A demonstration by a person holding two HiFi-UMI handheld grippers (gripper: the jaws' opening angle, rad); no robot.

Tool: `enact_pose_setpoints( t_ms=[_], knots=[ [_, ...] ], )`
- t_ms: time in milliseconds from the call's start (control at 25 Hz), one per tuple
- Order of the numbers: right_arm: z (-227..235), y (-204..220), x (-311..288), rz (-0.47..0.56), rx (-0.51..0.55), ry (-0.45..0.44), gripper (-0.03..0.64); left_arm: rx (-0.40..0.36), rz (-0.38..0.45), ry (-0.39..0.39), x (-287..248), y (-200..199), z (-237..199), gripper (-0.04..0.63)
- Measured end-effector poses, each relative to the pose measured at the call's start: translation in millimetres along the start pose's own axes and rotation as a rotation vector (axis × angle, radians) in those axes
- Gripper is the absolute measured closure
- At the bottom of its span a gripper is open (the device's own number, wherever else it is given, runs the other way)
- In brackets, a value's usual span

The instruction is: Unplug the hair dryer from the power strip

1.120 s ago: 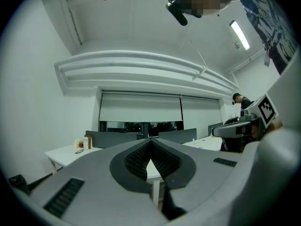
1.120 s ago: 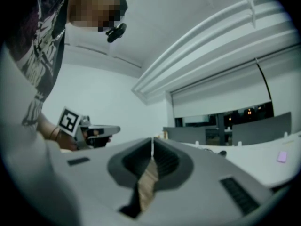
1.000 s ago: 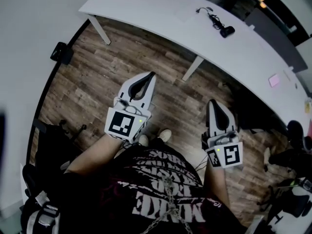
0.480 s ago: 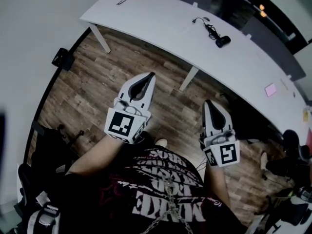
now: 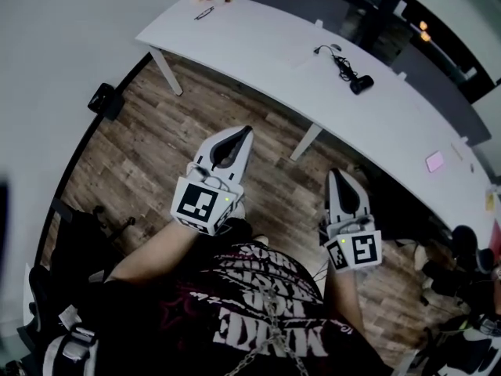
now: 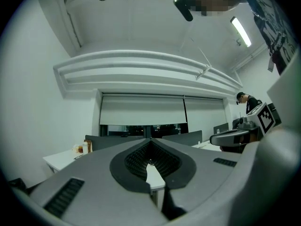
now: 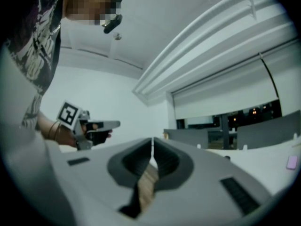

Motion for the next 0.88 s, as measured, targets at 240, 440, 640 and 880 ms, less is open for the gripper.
enact_pose_setpoints(
  t_ms=[240, 440, 640, 880],
  knots=[
    [-2, 0, -22, -0.011, -0.004, -0.027, 0.581, 0.015, -0.005, -0.024, -8, 0, -18, 0.569],
    [-2, -1, -33, -0.015, -0.011, -0.032, 0.581, 0.011, -0.01, -0.045, -6, 3, -27, 0.569],
    [13, 6, -37, -0.035, -0.042, -0.016, 0.581, 0.025, -0.059, -0.078, -12, 18, -34, 0.569],
    [13, 22, -60, -0.068, -0.065, -0.022, 0.581, 0.013, -0.075, -0.075, -16, 30, -50, 0.569]
  ],
)
Point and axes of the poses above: the fingertips, and each gripper's own axes: x backward along the fingers, z to its right, y out of its underside, the point moved 8 cm from there along x, backward along the fingers, and after that the axes turned 2 degrees about x, right-handed, at the moved point
